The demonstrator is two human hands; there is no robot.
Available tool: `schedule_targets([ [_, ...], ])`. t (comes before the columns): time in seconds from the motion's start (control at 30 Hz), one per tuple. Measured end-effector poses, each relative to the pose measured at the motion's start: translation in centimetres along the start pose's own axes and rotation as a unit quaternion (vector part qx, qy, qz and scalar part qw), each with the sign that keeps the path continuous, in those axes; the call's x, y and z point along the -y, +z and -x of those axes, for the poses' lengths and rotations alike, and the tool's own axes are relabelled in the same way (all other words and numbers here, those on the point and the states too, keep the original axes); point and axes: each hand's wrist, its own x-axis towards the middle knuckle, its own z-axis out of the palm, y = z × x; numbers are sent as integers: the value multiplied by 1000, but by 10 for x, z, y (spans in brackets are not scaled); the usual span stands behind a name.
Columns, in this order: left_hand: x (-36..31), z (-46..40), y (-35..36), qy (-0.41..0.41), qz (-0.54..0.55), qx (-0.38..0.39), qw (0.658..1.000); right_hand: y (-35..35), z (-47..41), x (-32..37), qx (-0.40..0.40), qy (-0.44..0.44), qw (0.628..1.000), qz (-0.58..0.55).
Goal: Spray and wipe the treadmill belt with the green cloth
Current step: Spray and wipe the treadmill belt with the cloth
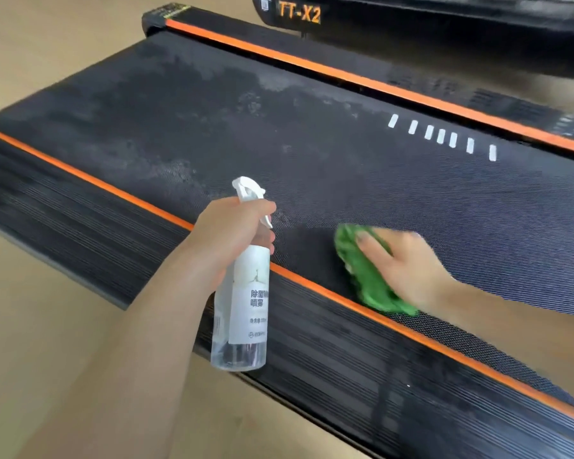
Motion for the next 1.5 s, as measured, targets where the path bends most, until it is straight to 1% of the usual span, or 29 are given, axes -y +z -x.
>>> schedule_targets([
  [0.03, 1, -2, -2, 3, 2, -2, 1000, 17, -26, 21, -2, 30, 999, -15],
  [0.07, 3, -5, -6, 5, 2, -6, 1000, 36, -50, 44, 2, 30, 1000, 0],
  [0.1, 4, -9, -10, 6, 5, -12, 1000, 55, -68, 64, 8, 10, 1000, 27],
  [0.17, 8, -17, -18, -5, 20, -12, 1000, 83, -85, 92, 7, -57, 995, 82],
  [0.23, 15, -27, -28, -16, 23, -4, 1000, 95, -88, 96, 8, -112, 987, 111],
  [0.33, 26, -32, -32, -26, 20, 11, 999, 85, -71, 78, 42, -147, 980, 129],
  [0.53, 29, -39, -41, -117, 85, 75, 987, 50, -14, 36, 84, -99, 975, 179],
  [0.63, 33, -38, -43, -89, 77, 86, 989, 45, -18, 40, 86, -123, 972, 181],
  [0.7, 37, -39, -45, -76, 83, 87, 990, 57, -40, 56, 67, -120, 977, 165],
  [0.77, 35, -37, -49, -79, 93, 80, 989, 77, -78, 84, 36, -71, 986, 150],
  [0.9, 32, -36, -64, -72, 104, 30, 991, 136, -168, 147, -7, 7, 994, 113],
  [0.93, 31, -36, -67, -70, 104, 19, 992, 145, -183, 156, -14, 17, 994, 106],
  [0.97, 31, -35, -70, -72, 110, 13, 991, 151, -190, 160, -11, 7, 994, 110],
  [1.03, 30, -33, -73, -78, 124, 4, 989, 148, -184, 156, 12, -72, 990, 121],
  [1.13, 27, -29, -70, -86, 128, 1, 988, 122, -134, 121, 70, -218, 963, 140],
  [1.23, 20, -28, -64, -80, 117, 3, 990, 85, -90, 67, 85, -308, 938, 134],
  [1.33, 17, -32, -61, -70, 103, 14, 992, 63, -77, 36, 87, -401, 906, 106],
  [1.4, 20, -33, -60, -71, 102, 12, 992, 68, -84, 38, 68, -445, 888, 90],
  [1.43, 21, -34, -60, -74, 105, 9, 992, 76, -93, 44, 51, -453, 886, 86],
  [1.5, 22, -34, -60, -80, 116, 1, 990, 95, -124, 63, 10, -422, 900, 105],
])
